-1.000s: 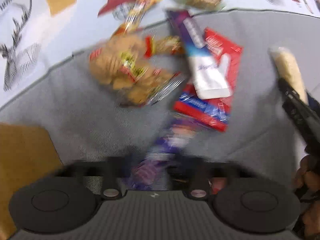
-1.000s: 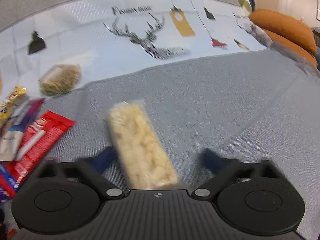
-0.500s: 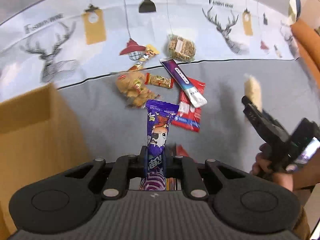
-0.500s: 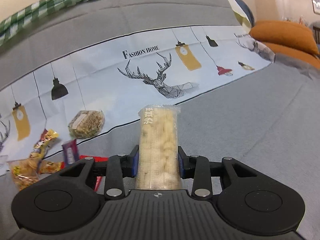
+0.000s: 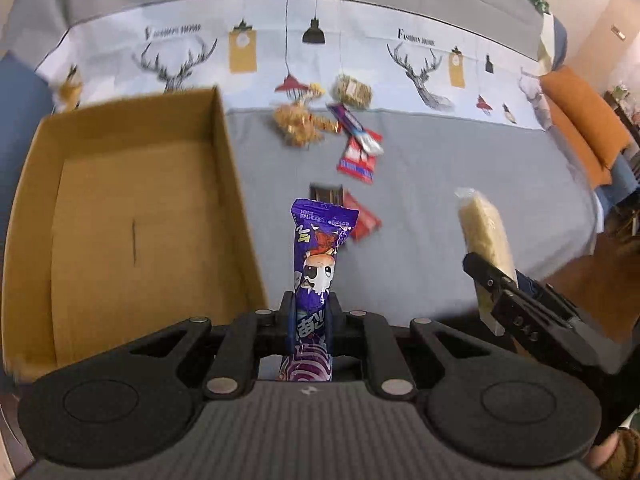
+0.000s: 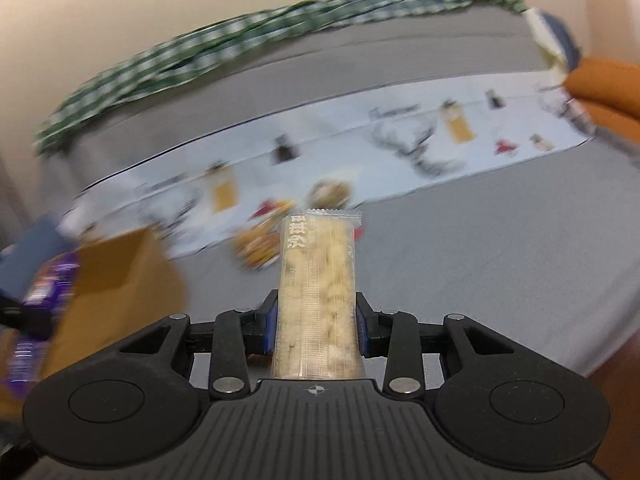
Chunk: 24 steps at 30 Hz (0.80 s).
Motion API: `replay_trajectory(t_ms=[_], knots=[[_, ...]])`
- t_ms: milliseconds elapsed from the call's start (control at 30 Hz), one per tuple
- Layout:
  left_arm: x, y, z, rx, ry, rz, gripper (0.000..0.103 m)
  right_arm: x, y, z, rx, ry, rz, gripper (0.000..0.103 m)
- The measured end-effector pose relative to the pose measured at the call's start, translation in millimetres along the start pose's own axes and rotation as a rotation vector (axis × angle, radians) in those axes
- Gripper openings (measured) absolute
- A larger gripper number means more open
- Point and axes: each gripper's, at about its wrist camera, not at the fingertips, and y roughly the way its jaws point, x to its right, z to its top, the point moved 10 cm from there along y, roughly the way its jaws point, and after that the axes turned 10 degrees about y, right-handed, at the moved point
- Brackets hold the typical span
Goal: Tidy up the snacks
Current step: 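Carry both snacks over the box and open both tools to drop them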
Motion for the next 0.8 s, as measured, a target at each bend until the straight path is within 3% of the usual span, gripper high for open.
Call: replay_trajectory(t_ms=[133,333,567,800], knots=[[-2.6,-22.7,-52.8,0.006,-0.028,-0.014,0.015,-34.0,-53.9,-21.6,-0.054,0.009,0.089,0.038],[-12.6,-53.3,-97.6,0.055,-0.065,-0.009,0.015,-78.4,-98.6,-47.9,-0.068,-0.092,0.138,0.038],[-19.9,-87.3,-110.4,0.170,-0.087,0.030,0.015,-108.3,-127.4,-63.5,-0.043,-0.164,0.186,0.038],[-26.7,-101.2,-108.9,0.222,-0.108,0.050,0.015,-122.2,-138.5,-65.9,-0.028,-0.214,0.207,0.038]])
